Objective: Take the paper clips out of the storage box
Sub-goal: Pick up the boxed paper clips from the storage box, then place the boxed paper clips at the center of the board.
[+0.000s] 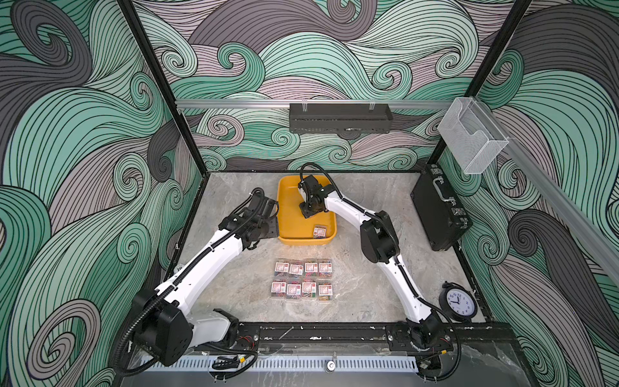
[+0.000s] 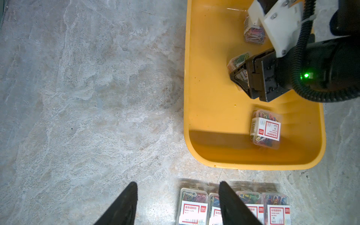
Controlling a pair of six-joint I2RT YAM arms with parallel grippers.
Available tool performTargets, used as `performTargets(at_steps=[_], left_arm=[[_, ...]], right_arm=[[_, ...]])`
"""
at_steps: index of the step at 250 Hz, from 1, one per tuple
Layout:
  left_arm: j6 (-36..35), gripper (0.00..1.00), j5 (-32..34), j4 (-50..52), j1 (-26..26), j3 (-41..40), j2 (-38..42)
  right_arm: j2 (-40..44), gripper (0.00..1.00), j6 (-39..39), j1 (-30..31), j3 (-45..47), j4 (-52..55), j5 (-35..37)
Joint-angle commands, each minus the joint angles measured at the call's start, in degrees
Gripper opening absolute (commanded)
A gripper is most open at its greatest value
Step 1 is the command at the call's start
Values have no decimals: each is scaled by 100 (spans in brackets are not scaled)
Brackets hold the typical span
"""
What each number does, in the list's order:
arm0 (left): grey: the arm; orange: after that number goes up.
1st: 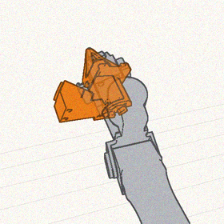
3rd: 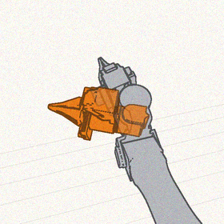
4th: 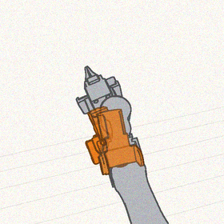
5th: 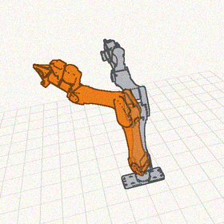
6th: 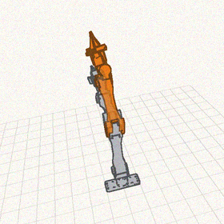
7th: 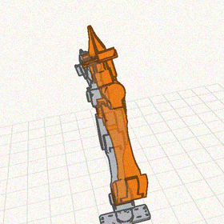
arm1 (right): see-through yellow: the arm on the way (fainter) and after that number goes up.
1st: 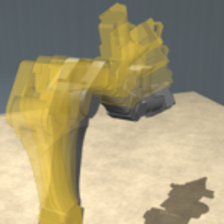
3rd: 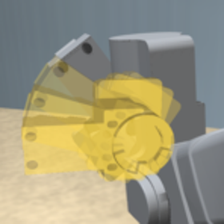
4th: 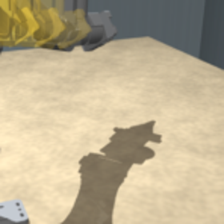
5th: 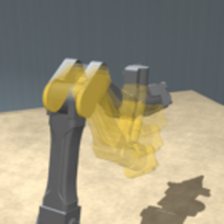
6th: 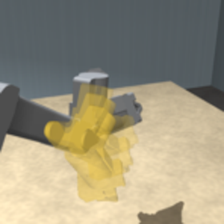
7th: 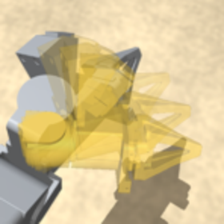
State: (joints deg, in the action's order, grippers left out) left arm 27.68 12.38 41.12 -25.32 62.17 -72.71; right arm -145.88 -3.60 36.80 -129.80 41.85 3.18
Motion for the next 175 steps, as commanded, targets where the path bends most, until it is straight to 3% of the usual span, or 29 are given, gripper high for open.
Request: performTargets(at_steps=[1, 44, 86, 175], left_arm=[[21, 65, -83, 133, 27, 102, 134], [41, 65, -298, -56, 19, 41, 186], [63, 65, -380, -213, 10, 14, 169], [122, 65, -416, -309, -4, 76, 108]], right_arm=[[810, 51, -45, 62, 254, 241, 218], [1979, 51, -178, 200, 1226, 133, 485], [3478, 51, -640, 379, 2827, -109, 846], [6530, 51, -2747, 1096, 6511, -409, 1204]])
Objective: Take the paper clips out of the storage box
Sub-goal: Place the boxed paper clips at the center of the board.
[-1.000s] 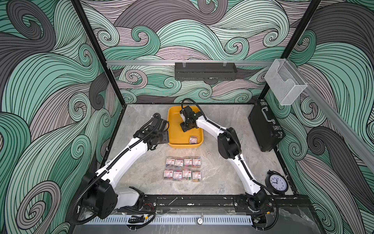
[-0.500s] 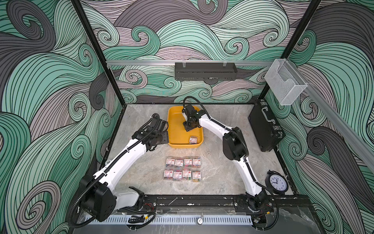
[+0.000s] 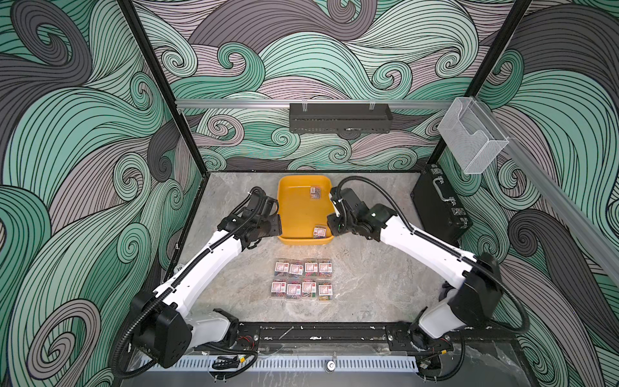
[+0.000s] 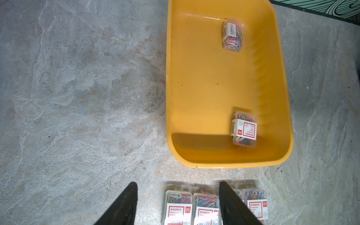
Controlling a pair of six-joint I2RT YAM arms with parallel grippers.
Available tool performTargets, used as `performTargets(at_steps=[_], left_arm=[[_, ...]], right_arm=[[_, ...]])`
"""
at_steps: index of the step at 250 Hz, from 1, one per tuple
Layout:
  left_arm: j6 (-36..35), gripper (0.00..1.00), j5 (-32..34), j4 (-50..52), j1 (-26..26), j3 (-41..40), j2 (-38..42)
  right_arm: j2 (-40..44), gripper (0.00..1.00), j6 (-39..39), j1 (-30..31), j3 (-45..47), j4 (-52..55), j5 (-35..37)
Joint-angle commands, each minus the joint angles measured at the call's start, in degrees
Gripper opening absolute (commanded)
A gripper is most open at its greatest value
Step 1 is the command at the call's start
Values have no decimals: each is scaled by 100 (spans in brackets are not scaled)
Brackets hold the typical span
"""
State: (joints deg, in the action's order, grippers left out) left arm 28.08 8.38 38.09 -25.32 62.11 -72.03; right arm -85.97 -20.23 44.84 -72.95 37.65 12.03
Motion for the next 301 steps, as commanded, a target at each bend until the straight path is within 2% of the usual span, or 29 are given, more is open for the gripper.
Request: performTargets(at_steps=[1, 44, 101, 214, 248, 301], left_arm=[[79, 65, -14, 0, -6, 82, 40], [77, 65, -9, 31, -15, 87, -13], [84, 65, -66, 96, -12, 65, -32], [116, 65, -8, 253, -16, 38, 66], [112, 65, -14, 289, -15, 38, 101], [126, 65, -57, 292, -17, 30, 117]], right_arm=[[556, 51, -1112, 303, 857, 8, 327], [1062, 51, -2081, 657, 2134, -477, 370], [528, 51, -2597, 698, 2786, -1477, 37], [-158, 54, -2665, 647, 2843, -2062, -145], [-319, 57, -2662, 597, 2856, -2188, -309], [-236, 66, -2706, 581, 2896, -2179, -337]])
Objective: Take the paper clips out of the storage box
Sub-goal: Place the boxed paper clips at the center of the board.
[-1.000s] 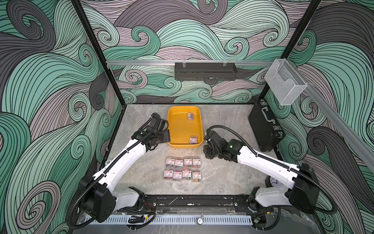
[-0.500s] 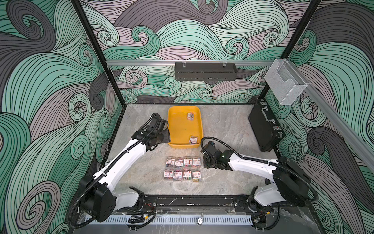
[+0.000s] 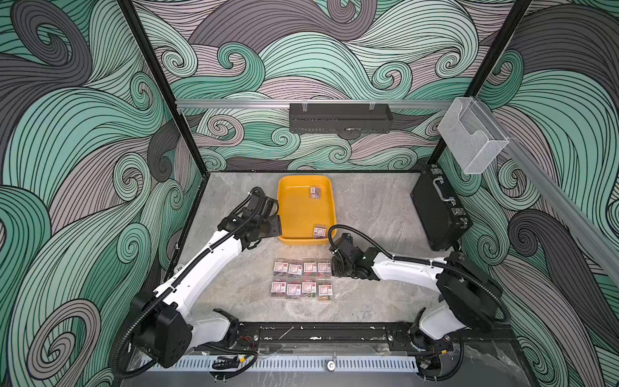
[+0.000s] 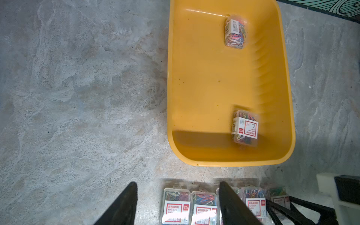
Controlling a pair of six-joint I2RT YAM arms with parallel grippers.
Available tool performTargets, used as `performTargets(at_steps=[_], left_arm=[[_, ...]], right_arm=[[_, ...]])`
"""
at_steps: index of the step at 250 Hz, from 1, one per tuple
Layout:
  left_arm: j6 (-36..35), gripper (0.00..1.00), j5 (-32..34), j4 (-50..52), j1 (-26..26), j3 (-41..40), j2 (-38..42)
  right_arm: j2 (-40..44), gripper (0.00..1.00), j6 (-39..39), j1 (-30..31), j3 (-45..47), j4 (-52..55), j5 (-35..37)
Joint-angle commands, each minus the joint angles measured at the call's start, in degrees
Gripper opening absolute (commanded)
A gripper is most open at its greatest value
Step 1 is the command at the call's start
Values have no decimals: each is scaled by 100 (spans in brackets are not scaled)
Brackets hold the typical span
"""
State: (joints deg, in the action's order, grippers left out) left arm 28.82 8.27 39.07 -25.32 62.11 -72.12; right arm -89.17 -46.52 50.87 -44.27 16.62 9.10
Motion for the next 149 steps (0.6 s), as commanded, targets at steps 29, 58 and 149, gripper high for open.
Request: performTargets(at_steps=[29, 58, 149], left_arm=[[65, 65, -86, 173, -17, 25, 112], [53, 65, -105, 158, -17, 30, 84], [67, 63, -179, 102, -15, 91, 5]], right_arm=[[196, 70, -100, -49, 70, -70, -88], [332, 70, -165, -94, 197, -114, -180], [599, 69, -230, -320, 532, -703, -887]])
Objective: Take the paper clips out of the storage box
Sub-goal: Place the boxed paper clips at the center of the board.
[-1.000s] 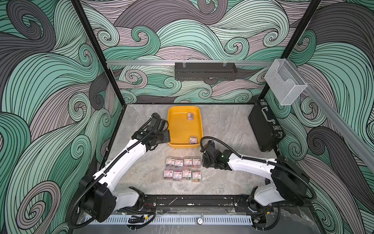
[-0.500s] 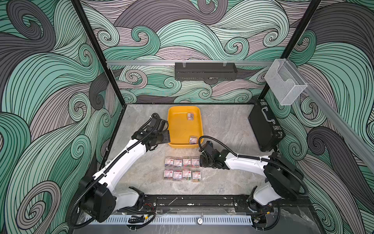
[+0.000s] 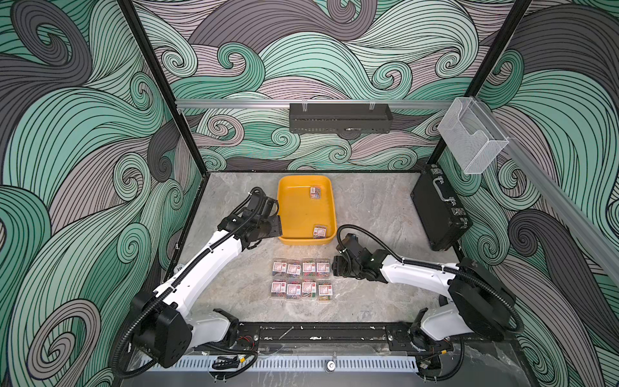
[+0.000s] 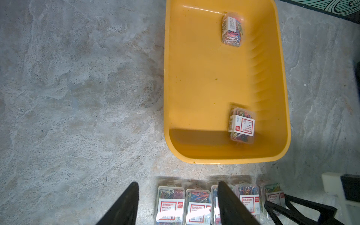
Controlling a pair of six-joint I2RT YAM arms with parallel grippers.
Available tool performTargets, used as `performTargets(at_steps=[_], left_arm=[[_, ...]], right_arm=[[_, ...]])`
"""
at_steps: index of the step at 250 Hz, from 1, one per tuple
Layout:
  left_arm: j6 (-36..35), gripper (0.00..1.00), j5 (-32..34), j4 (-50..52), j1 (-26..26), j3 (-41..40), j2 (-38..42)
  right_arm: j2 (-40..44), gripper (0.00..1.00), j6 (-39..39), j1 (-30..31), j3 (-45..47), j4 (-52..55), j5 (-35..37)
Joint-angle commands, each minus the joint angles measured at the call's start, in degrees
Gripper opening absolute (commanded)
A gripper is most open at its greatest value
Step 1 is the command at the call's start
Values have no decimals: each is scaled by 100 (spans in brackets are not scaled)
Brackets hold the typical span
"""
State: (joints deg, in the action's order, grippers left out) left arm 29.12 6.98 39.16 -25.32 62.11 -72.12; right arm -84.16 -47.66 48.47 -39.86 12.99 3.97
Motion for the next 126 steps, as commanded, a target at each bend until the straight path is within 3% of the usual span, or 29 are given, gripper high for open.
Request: performTargets(at_steps=[1, 66, 126], left_arm=[[34, 63, -53, 97, -16, 91, 5], [70, 63, 37, 132, -12, 203, -340], [-88, 63, 160, 150, 32, 522, -1044]], right_arm=[[100, 69, -119, -86, 96, -350, -389], [147, 68, -174, -339, 287, -847, -963], [608, 69, 107, -598, 247, -322, -904]])
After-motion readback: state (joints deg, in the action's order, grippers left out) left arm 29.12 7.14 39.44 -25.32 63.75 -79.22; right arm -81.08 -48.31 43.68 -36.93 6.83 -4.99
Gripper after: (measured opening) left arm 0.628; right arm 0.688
